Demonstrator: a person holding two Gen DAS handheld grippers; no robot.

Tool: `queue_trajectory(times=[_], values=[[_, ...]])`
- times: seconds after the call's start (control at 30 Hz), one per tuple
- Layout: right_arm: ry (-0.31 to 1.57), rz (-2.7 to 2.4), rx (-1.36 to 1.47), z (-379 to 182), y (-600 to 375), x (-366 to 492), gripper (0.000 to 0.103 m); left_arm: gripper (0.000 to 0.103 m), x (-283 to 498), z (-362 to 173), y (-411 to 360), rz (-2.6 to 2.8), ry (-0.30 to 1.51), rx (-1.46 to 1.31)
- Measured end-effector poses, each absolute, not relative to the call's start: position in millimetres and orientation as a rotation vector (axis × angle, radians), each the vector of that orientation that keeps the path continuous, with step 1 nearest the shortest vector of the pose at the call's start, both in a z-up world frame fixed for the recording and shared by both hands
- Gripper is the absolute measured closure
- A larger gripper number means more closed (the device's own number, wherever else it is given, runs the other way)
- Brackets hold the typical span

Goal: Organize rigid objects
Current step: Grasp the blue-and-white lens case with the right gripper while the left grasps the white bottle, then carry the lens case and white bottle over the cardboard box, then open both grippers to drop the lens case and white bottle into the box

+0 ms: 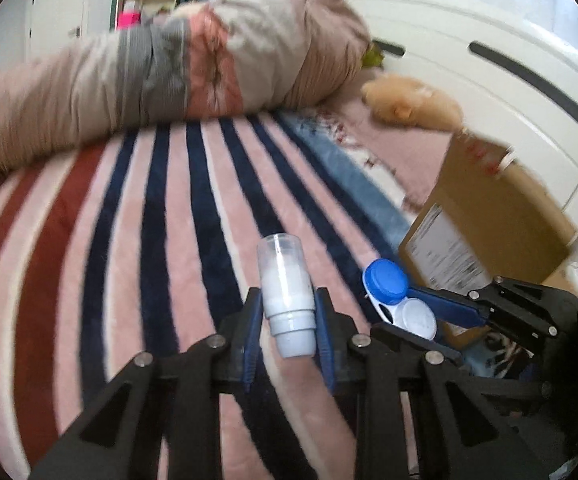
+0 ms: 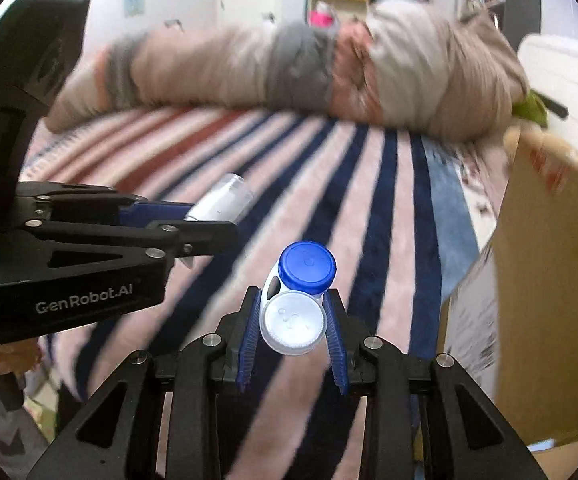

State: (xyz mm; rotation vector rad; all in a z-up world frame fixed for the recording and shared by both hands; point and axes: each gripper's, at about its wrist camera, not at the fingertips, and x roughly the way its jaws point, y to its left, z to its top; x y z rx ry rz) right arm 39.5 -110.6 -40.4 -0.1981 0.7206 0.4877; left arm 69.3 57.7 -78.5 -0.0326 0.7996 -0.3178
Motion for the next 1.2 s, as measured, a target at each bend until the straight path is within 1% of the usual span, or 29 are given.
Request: queue_trajectory(times=[0.13,0.3,0.47,0.7,0.87,1.1,1.13,1.17,1.2], values=[[0.601,0.515,-0.189,1.0,-122.4,24.4,0.076,0.080,58.1,-32.7,48.3,-0.337,0.727,-0.020],[0.505,0.467,-0.153,39.4,-161.9,18.7,0.076,0.080,44.5,13.7,11.6,-0.425,0.657,0.004],[0.499,0.363,-0.102,54.9,-220.4,20.8,0.076,0.080,50.9,40.9,-50.0,-0.537,0.644,0.058],[0.582,0.236,-0.079,41.5,-284.7,35.9,0.076,0.080,66.4,41.9,-113.1,-0.622,0.672,0.111],[0.661,0.192,-0.089,20.5,-305.5,45.5,0.076,0.080,77.2,28.4,-146.0,-0.664,0.721,0.134],[0.701,0.164,-0.099,3.4,-323.4,47.8,0.076,0.080,90.5,10.9,-179.9,-0.683,0.781,0.174],[0.702,0.162,-0.098,3.1,-324.8,47.9,0.073,0.080,92.1,8.9,-182.6,-0.684,0.786,0.179],[0.700,0.159,-0.096,2.6,-326.8,48.3,0.067,0.080,93.0,7.4,-184.6,-0.683,0.791,0.183],[0.698,0.157,-0.094,3.4,-326.1,47.7,0.065,0.080,93.6,6.5,-186.0,-0.683,0.794,0.186]])
